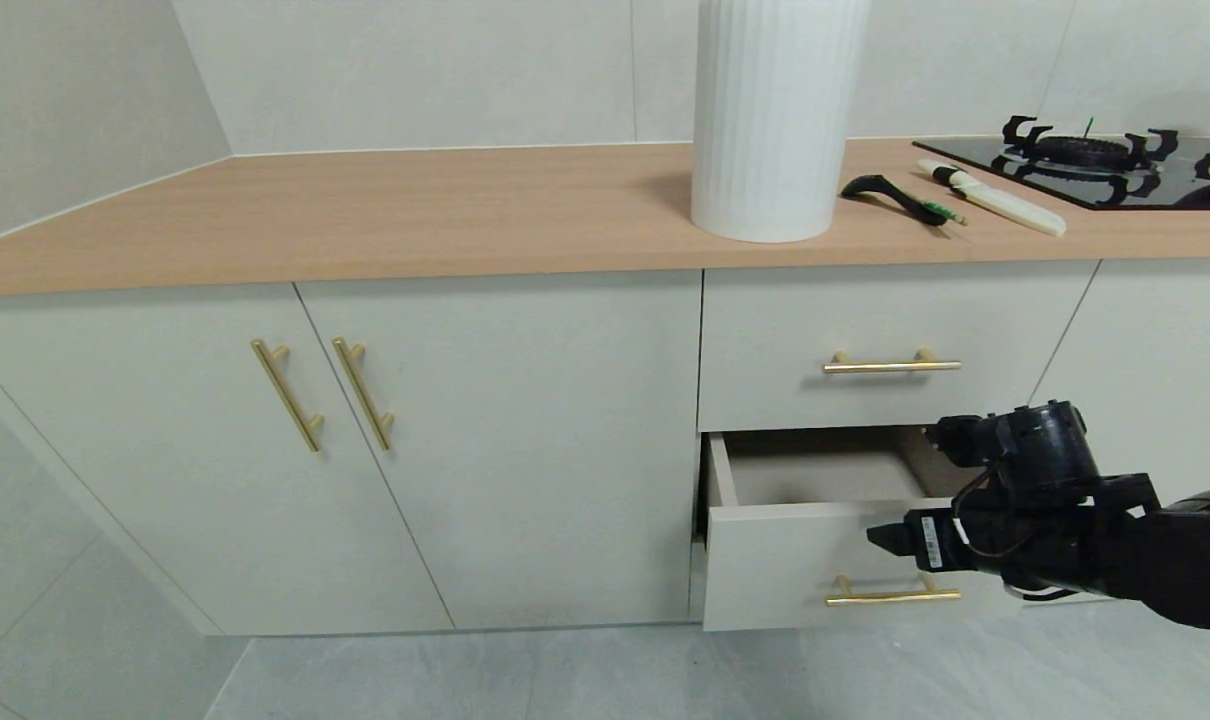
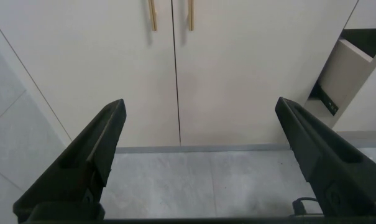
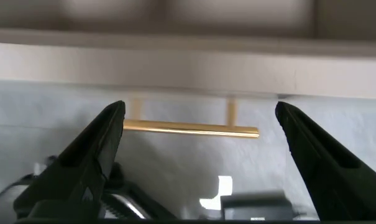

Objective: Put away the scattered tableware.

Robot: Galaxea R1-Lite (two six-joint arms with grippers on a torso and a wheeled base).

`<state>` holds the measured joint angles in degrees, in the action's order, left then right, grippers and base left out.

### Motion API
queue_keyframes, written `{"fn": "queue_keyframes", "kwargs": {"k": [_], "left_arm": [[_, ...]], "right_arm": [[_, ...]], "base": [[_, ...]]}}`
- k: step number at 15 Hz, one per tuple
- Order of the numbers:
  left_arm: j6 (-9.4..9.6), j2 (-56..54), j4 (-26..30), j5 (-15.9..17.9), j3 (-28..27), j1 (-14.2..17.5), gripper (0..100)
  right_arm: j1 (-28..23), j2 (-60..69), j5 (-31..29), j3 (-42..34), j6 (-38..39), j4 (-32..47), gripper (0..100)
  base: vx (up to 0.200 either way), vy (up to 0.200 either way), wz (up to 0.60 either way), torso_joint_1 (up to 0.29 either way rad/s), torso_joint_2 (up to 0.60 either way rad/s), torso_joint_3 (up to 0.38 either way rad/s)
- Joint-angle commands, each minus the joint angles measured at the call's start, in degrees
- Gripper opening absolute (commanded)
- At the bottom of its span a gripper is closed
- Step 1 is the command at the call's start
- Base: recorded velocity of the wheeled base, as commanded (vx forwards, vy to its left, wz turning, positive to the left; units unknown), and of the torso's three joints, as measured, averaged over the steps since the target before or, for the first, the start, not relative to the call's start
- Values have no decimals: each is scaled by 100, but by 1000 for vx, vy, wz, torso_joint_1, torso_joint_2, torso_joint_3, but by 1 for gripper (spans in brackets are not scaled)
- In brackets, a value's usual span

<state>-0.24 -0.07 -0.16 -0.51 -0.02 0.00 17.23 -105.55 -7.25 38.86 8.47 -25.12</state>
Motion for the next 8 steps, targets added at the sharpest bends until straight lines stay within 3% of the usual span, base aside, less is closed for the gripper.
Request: {"fn": "queue_keyframes", "kwargs": {"k": [1, 6, 8], "left_arm": [[-2, 7, -2, -2, 2, 0, 100], [-2, 7, -2, -2, 2, 0, 100], [-2, 7, -2, -2, 2, 0, 100]], "right_arm": [[185, 518, -4, -63, 14, -28, 100], [193, 271, -31, -81, 14, -397, 100], [193, -150, -206, -177, 23, -1091, 100]], "base": [[0, 0, 0, 0, 0, 0], [0, 0, 0, 0, 0, 0], [0, 0, 0, 0, 0, 0]]}}
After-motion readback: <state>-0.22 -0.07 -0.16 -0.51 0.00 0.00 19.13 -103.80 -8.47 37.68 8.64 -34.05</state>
